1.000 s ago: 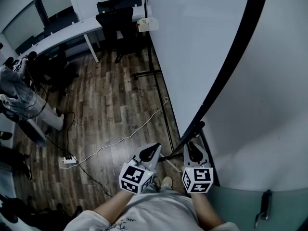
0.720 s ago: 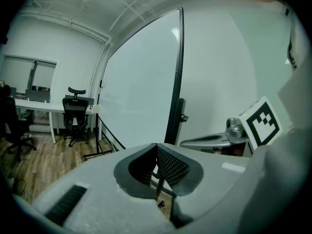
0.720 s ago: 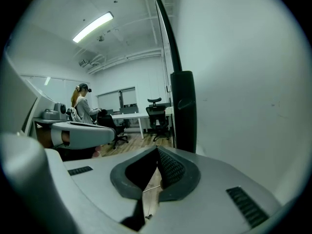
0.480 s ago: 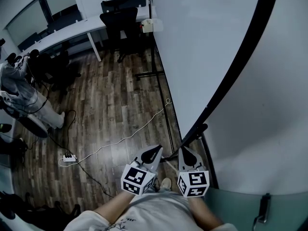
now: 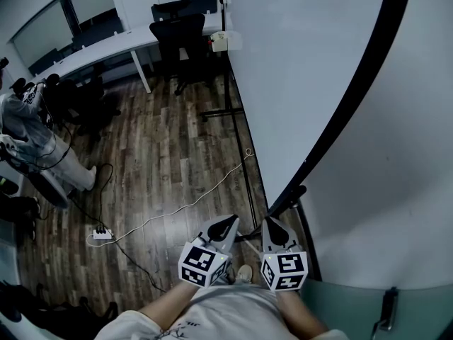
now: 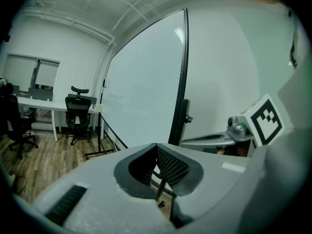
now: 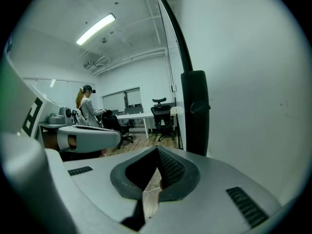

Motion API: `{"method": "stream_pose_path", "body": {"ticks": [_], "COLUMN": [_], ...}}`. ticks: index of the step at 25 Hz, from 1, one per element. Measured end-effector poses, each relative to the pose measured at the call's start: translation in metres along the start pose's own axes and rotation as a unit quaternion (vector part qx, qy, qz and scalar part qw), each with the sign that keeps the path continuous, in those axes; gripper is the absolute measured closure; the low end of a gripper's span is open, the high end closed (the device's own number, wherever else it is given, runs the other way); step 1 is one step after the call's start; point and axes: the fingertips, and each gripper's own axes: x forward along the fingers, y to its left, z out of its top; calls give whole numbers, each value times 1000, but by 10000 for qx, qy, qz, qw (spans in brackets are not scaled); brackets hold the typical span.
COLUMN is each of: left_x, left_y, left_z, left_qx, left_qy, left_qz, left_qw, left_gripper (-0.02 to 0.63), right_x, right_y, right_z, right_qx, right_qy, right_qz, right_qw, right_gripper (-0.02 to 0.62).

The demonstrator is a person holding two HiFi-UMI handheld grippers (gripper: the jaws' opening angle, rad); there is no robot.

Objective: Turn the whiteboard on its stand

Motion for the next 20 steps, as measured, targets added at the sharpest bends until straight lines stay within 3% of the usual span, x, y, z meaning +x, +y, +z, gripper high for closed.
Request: {"method": "stream_pose_path", "body": {"ticks": [20], "left_x": [0], "left_y": [1], "left_z": [1], "left_qx": [-8], "left_qy": [-7], "left_qz": [-6], "left_qw": [10000], "left_gripper": [597], "right_x": [2], "right_y": [5], "right_z": [1], "right_qx": [-44], "right_qy": [28], "right_qz": [100], "right_qw": [9999], "right_gripper": [589]}}
